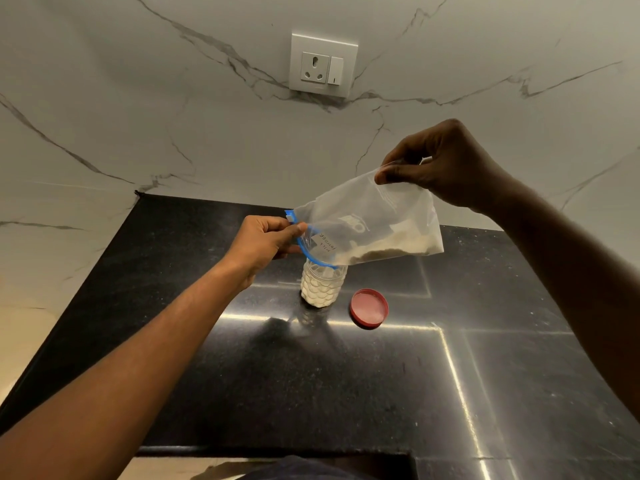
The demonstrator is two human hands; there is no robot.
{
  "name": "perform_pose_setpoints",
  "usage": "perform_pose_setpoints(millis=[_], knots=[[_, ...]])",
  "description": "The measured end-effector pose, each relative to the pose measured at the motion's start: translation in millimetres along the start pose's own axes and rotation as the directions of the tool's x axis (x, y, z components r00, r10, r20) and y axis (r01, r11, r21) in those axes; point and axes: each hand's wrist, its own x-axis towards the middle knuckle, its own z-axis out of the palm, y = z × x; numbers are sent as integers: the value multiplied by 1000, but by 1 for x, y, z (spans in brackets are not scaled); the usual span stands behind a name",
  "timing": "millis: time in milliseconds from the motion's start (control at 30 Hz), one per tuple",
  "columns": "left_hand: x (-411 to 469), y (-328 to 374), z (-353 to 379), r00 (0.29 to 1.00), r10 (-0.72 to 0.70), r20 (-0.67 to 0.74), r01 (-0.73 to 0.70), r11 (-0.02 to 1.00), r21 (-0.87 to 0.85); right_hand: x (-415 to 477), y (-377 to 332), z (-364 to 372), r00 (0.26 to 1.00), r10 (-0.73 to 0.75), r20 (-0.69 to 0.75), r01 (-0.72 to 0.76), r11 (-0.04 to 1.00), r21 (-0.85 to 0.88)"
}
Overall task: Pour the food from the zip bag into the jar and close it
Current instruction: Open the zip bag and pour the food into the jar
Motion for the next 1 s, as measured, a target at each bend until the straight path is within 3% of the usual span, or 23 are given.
perform_pose_setpoints(millis=[533,1000], knots=[[-2,-2,1,1000,2,-6,-2,1000,14,-10,7,2,1000,26,12,-25,997,-76],[0,-7,1,1000,23,-3,-23,1000,1,-4,9,3,999,42,16,-42,999,27]])
